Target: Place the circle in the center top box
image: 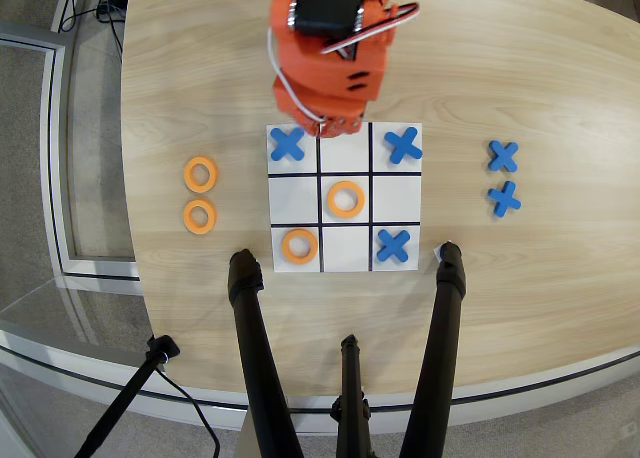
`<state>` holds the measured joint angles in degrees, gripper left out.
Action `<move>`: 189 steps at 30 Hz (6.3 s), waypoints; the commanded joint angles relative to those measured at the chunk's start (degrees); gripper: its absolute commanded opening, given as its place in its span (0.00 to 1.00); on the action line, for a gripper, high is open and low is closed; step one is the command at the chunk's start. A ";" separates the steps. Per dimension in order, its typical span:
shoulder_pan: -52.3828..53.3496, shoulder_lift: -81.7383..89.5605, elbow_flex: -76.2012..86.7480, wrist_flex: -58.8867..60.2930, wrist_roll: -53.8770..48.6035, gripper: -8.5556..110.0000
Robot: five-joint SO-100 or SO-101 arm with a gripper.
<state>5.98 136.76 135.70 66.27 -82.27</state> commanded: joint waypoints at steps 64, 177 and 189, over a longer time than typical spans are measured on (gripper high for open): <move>6.86 1.58 2.11 2.20 -6.33 0.18; 35.60 -62.93 -34.54 -21.62 -12.22 0.18; 41.57 -62.93 -35.51 -18.02 -20.48 0.18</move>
<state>45.88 73.65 100.63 46.58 -101.25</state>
